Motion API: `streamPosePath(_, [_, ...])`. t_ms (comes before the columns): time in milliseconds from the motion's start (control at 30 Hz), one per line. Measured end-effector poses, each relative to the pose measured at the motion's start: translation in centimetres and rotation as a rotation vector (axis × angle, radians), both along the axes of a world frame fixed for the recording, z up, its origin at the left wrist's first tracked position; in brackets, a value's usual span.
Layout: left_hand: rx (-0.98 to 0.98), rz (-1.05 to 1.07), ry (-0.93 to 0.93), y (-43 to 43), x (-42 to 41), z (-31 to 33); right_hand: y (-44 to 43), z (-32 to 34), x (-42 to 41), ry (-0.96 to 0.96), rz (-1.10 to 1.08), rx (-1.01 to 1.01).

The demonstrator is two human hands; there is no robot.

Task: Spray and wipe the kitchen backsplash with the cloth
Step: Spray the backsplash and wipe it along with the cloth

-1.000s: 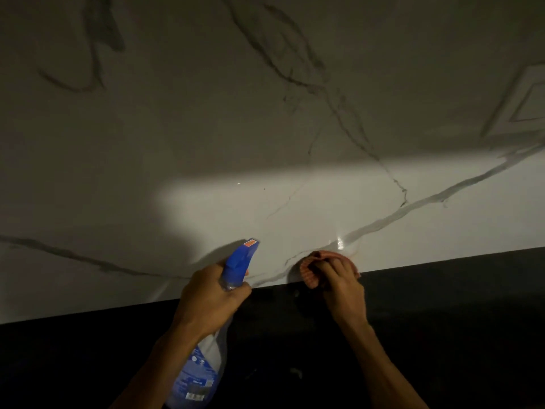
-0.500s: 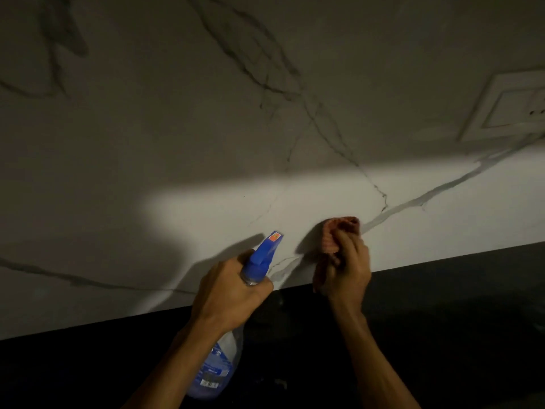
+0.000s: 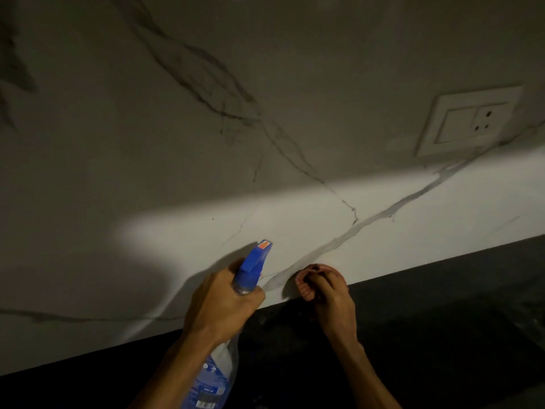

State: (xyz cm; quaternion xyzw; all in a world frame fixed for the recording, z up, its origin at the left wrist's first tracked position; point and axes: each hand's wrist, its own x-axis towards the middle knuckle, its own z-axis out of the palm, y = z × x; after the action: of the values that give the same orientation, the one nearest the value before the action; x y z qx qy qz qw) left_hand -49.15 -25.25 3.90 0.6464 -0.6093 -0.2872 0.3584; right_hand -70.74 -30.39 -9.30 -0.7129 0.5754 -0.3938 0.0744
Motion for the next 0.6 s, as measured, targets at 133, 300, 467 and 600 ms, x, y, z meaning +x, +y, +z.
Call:
streamPosePath(133, [0.006, -0.009, 0.001, 0.1, -0.5, 0.1, -0.9, 2.6, -2.0, -0.462, -0.203, -0.086])
streamPosePath(300, [0.02, -0.013, 0.003, 0.5, -1.2, 0.0, -1.6, 7.0, -0.7, -0.653, -0.201, -0.214])
streamPosePath(467, [0.014, 0.015, 0.013, 0.7, -1.8, 0.1, -0.8, 6.4, 2.4, -0.125, 0.001, -0.311])
streamPosePath(600, [-0.018, 0.011, 0.06, 0.7, -2.6, 0.4, 0.0, 3.7, 3.3, 0.317, 0.235, -0.243])
